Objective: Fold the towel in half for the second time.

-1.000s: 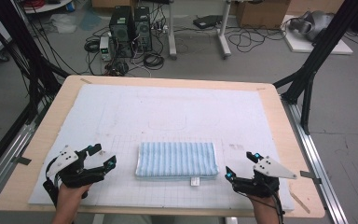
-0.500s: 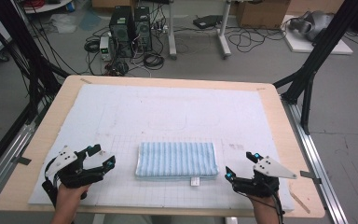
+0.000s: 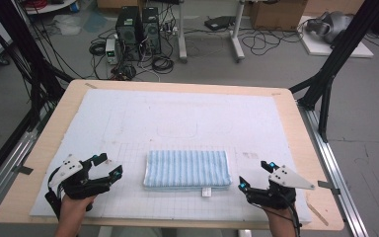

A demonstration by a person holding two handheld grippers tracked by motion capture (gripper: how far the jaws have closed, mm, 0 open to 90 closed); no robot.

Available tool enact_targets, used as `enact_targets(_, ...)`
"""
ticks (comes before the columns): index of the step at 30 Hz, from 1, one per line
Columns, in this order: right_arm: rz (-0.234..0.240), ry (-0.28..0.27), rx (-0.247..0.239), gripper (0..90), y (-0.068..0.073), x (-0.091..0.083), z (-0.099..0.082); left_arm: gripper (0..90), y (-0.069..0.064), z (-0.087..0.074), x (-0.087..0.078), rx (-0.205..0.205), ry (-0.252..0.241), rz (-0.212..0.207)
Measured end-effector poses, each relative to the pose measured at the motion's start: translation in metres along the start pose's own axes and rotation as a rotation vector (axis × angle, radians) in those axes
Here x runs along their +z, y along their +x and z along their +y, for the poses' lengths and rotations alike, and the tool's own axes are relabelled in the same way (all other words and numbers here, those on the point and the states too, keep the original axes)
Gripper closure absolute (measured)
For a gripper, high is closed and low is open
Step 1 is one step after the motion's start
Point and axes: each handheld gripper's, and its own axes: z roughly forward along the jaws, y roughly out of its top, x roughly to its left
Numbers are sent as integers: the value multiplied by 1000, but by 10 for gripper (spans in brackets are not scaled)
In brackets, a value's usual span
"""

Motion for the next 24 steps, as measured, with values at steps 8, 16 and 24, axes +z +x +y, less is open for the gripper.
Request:
enact_targets(8,2,-3,3,118,0,0,0,212,-2,0,2,-2,-3,-1)
enact_targets(16,-1,-6,2,118,-1,-1,0,212,-3,1,1,0,-8,-4)
enact_targets(24,3,-5,6,118,-1,-1,0,212,-2,0,1,-2,-13,-3)
